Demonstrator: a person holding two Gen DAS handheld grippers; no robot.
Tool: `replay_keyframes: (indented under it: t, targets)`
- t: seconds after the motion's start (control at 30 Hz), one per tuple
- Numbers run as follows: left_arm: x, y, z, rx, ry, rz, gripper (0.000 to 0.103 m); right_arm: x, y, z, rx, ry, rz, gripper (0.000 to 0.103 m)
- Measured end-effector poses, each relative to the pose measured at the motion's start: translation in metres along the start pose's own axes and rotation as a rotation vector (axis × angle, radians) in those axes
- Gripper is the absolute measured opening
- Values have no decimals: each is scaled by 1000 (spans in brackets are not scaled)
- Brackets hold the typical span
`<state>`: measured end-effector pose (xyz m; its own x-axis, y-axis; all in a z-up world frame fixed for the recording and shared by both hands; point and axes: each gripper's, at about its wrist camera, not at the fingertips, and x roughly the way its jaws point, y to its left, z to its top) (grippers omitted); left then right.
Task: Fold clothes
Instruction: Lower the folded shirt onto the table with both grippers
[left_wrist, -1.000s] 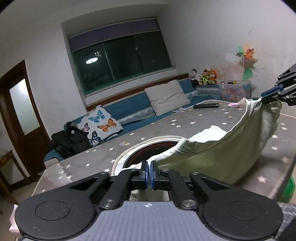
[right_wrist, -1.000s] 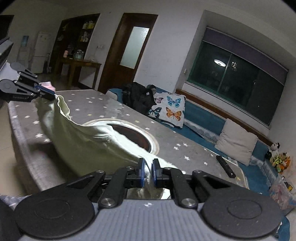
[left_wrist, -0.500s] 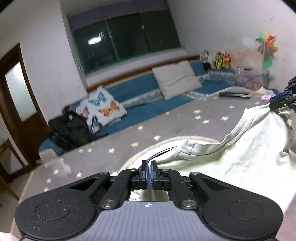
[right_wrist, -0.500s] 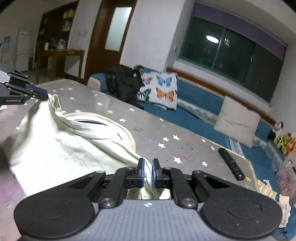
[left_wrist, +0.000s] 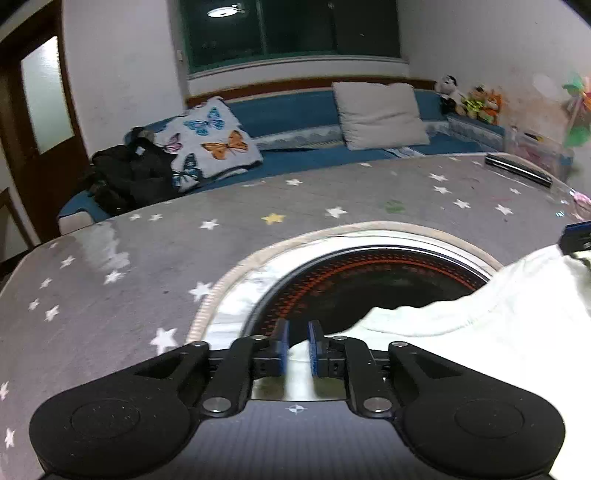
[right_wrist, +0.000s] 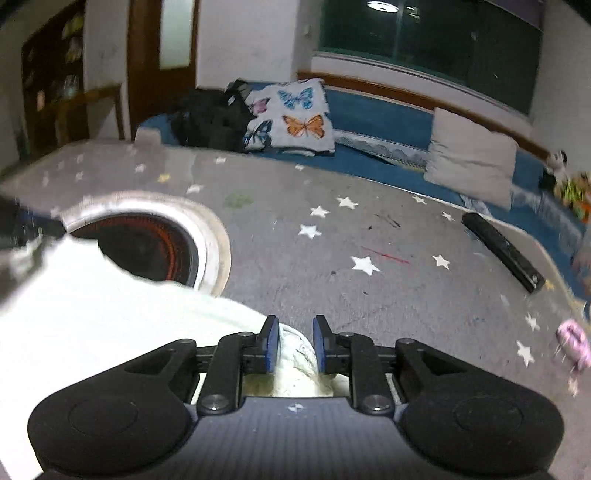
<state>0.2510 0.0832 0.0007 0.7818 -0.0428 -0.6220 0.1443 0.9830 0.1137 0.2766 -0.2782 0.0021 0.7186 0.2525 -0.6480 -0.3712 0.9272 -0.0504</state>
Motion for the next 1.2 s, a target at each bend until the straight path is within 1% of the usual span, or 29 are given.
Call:
replay_keyframes:
  t: [0.03, 0.17, 0.23, 0.27, 0.33, 0.43, 0.53, 0.73, 0.77, 0.8, 0.83, 0.97, 1.13, 1.2]
  targets:
    - [-5, 2, 0, -10, -9, 12, 39, -7, -4, 1, 13, -12, -3, 22]
    - [-31, 10, -6, -49, -38, 38, 49, -33, -17, -1, 55, -36, -2, 22]
    - [-45, 11, -11, -62, -51, 44, 61, -46, -20, -8, 73, -26, 18, 22]
    - [-52, 9, -14, -59, -57, 46, 64, -50, -20, -14, 79, -18, 29, 22]
    - [-65, 6, -21, -54, -68, 49, 75, -58, -20, -24, 90, -1, 51, 22]
    - [-81, -1, -33, -56, -81, 51, 85, -71, -19, -41, 106, 24, 85, 22]
    - [-90, -11, -45, -54, -81, 66, 86, -81, -18, -57, 126, 47, 117, 22]
    - [-88, -26, -63, -44, -50, 99, 84, -69, -15, -72, 218, 55, 162, 22]
    - [-86, -28, -65, -39, -44, 109, 83, -67, -13, -74, 231, 56, 169, 15]
    - [-84, -29, -67, -38, -37, 116, 82, -67, -10, -76, 237, 52, 166, 7]
    - [-81, -29, -69, -39, -30, 122, 81, -67, -8, -77, 242, 46, 160, 7]
    - [-75, -25, -73, -59, -12, 142, 81, -85, -7, -82, 271, -3, 89, 1]
    - [-73, -22, -78, -74, -4, 148, 82, -91, -14, -88, 286, -12, 44, 1]
    - [-73, -22, -79, -75, -6, 151, 82, -93, -17, -90, 292, -16, 26, 6]
